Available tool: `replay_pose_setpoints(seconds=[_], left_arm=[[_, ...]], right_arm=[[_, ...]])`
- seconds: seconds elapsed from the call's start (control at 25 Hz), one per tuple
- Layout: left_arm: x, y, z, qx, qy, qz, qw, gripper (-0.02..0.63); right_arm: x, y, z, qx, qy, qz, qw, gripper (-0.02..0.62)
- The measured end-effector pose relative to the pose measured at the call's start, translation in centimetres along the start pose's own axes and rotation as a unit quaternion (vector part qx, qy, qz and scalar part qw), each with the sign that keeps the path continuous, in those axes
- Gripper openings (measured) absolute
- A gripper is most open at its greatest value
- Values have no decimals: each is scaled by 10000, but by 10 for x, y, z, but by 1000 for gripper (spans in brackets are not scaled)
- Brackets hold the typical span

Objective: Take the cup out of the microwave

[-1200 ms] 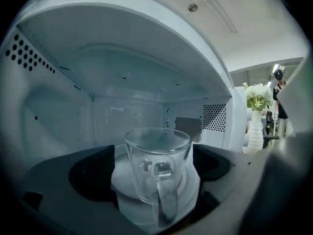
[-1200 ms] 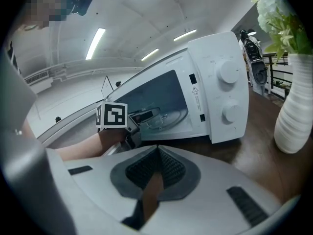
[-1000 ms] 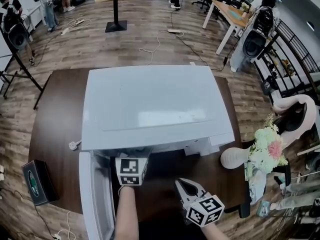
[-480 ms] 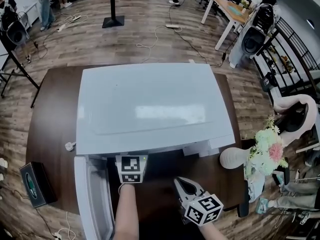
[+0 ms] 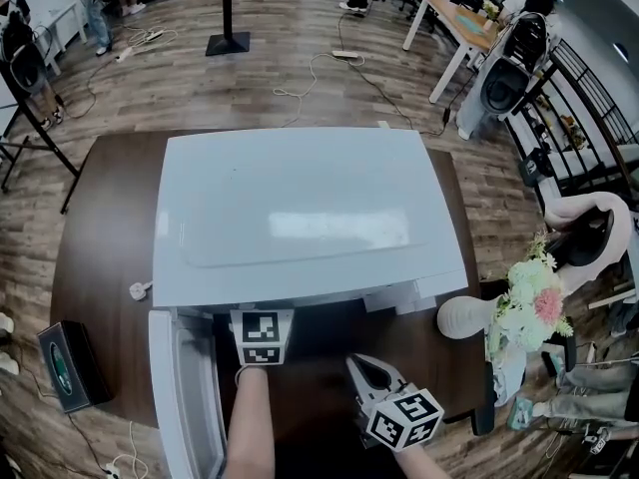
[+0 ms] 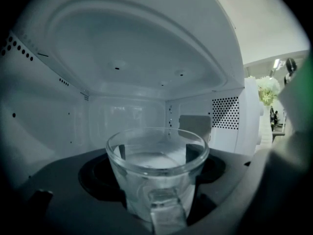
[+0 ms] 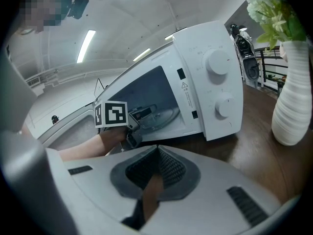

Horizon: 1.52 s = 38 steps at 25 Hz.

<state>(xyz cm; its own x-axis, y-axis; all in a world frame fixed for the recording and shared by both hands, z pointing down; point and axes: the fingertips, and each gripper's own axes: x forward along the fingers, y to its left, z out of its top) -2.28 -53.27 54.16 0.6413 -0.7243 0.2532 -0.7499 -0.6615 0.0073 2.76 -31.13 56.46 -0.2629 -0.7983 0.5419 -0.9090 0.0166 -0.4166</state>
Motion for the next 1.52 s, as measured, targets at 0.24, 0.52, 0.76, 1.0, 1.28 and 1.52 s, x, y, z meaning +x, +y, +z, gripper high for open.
replay_pose_setpoints(seconds=[0.24,0.52,0.76,1.0,1.28,1.52], left_arm=[[-3,-2,-3,25,95,5,10000,403],[-11,-3,-2,-46,146,-1,9999,403],[-23,-6,7,-83,16,103,9999,403],[-40,-10,13,-114,-63,194,9997,403],[-59,-21,21,-131,-127,193,9996,403],[-76,-34,28,-29,-199,243,9995,403]], right_arm=[[-4,-2,-2,27,-19,-33,10000,-6],[-8,-3,-4,24,-31,-31,10000,-6],[-16,-6,-7,14,-34,-5,10000,-6],[-25,-7,-8,-36,-52,96,9999,-6],[-35,-7,-13,-104,-36,263,9996,-6],[-45,-4,-12,-30,-49,421,9991,-6]])
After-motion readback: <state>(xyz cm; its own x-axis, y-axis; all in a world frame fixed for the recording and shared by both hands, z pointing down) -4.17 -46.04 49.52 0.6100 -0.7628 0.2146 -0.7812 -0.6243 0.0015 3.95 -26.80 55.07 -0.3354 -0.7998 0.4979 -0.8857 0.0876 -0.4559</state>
